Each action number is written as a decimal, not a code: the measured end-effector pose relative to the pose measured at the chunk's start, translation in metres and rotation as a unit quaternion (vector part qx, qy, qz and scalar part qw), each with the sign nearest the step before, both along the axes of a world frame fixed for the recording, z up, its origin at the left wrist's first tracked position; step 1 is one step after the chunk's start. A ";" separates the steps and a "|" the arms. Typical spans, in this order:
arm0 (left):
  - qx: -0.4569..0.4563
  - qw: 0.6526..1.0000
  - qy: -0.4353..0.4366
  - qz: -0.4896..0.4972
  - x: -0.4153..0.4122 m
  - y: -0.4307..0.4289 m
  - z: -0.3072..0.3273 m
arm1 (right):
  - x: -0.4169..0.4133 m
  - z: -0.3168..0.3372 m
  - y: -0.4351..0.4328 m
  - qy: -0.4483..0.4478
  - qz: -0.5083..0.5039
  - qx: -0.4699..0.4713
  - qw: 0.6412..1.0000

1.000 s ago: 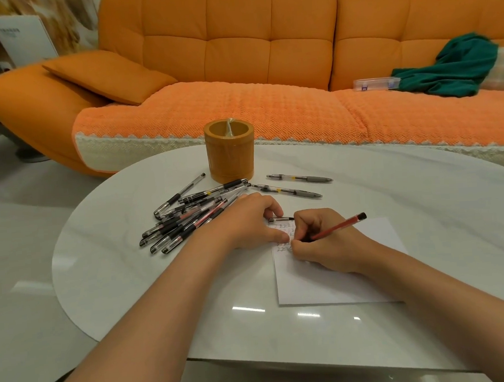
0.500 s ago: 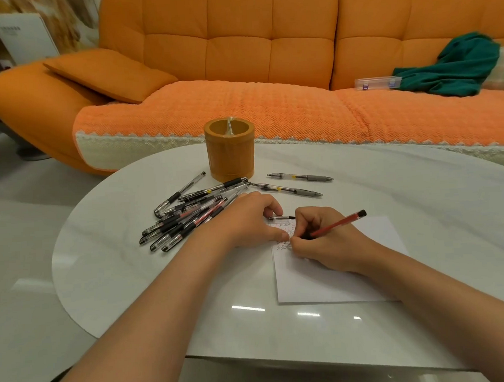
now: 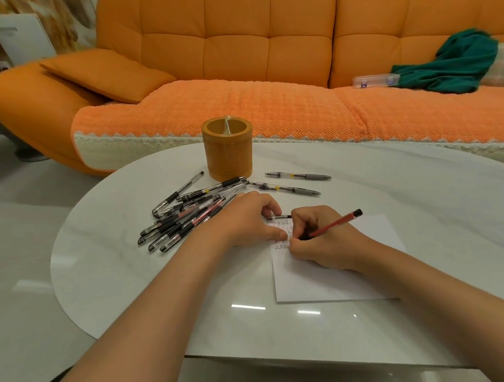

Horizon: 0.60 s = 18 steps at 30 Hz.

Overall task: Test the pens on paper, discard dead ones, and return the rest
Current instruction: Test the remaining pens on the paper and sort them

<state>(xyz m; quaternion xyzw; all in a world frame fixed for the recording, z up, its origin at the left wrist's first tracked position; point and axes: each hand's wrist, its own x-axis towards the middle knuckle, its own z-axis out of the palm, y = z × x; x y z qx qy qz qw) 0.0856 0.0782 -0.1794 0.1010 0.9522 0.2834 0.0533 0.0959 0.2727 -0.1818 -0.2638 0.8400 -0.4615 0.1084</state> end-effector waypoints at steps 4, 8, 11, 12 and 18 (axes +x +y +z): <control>0.004 1.000 0.004 0.005 0.001 -0.001 -0.001 | 0.000 0.001 0.000 -0.019 -0.009 -0.017 1.000; 0.009 1.000 0.002 0.006 0.002 -0.001 -0.001 | -0.006 0.001 0.003 -0.061 -0.090 -0.123 0.987; 0.003 1.000 -0.001 0.009 0.002 0.000 0.000 | -0.010 0.002 0.006 -0.042 -0.108 -0.163 0.980; 0.003 1.000 0.000 0.011 0.003 0.000 0.000 | -0.011 0.003 0.008 -0.017 -0.107 -0.148 0.983; 0.015 0.998 0.043 0.036 0.006 0.001 0.000 | -0.023 0.023 0.015 -0.116 -0.127 -0.173 0.970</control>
